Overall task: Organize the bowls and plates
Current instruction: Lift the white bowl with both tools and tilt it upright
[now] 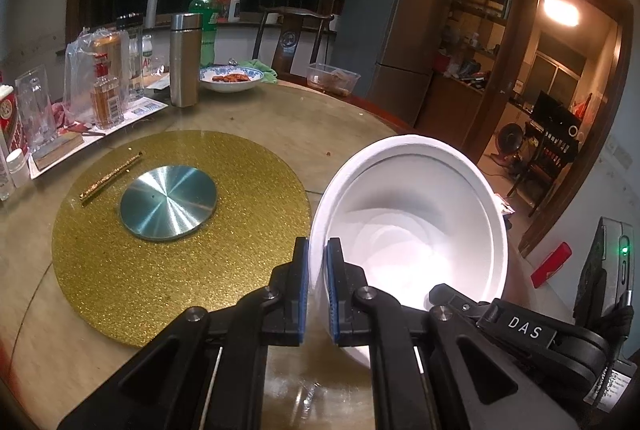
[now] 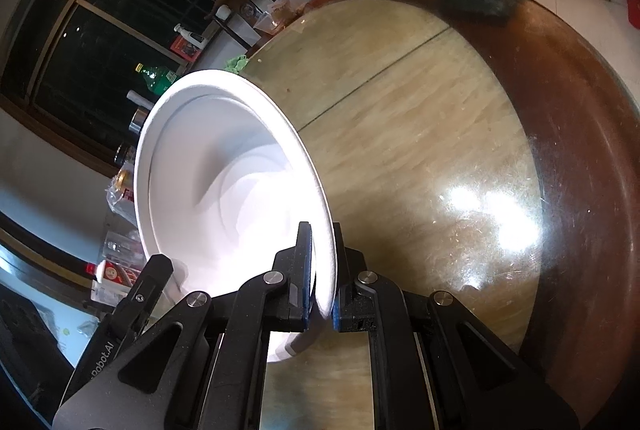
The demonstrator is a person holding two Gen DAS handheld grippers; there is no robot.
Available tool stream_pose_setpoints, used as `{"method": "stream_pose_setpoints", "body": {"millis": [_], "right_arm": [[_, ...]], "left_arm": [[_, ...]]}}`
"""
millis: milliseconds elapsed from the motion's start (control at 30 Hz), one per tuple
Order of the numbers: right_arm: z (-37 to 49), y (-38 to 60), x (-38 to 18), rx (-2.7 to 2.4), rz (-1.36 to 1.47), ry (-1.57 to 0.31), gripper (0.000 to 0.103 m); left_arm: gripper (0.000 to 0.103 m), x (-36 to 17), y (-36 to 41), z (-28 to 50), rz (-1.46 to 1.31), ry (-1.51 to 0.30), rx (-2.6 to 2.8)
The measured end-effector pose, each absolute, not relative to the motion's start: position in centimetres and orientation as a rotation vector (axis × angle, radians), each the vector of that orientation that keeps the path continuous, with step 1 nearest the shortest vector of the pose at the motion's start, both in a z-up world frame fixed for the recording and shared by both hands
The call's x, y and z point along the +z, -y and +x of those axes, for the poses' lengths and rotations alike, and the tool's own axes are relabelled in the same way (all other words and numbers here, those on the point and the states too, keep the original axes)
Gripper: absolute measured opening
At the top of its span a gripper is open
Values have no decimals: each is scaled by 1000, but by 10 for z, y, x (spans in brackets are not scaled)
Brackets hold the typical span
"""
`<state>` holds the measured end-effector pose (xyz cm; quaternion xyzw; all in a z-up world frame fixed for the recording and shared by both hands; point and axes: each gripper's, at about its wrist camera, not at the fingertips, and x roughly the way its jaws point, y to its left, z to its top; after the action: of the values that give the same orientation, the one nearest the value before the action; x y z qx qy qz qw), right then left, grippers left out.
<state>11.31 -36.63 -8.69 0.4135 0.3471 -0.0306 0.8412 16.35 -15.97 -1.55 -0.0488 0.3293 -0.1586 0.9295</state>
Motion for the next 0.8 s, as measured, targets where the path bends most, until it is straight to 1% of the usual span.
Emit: {"method": "stream_pose_setpoints", "body": {"millis": [467, 800], "right_arm": [[108, 362, -79, -24, 864, -706, 7], [112, 325, -68, 91, 791, -749, 7]], "left_arm": [[8, -5, 164, 155, -28, -633, -246], [8, 6, 127, 133, -24, -631, -124]]}}
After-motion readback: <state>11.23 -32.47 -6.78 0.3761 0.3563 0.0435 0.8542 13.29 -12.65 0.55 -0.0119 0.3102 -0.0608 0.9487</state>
